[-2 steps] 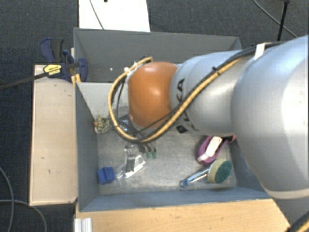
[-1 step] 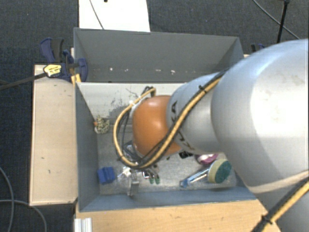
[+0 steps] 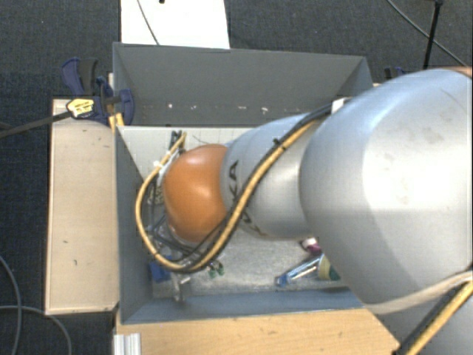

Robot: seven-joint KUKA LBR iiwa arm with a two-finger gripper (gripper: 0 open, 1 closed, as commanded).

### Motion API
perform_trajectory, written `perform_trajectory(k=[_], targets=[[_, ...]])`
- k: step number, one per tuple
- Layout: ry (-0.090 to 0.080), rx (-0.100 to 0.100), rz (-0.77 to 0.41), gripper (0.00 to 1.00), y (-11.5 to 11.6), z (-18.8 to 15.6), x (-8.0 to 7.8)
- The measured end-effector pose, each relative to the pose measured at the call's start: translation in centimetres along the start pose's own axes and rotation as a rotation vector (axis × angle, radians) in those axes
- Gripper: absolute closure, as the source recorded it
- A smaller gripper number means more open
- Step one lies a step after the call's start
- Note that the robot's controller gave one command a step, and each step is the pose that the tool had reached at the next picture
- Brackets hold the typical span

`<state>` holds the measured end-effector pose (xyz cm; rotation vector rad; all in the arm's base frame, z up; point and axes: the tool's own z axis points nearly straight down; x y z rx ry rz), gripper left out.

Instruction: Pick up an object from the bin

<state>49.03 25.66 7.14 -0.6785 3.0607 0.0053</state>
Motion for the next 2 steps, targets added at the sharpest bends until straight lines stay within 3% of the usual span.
perform_trajectory(k=[1,2], targets=[[0.004,0.001,0.008,1.00,-0.1,0.0,0.1],[-0.006,0.002,-0.002,1.00,-3.9,-15.0,-4.8]])
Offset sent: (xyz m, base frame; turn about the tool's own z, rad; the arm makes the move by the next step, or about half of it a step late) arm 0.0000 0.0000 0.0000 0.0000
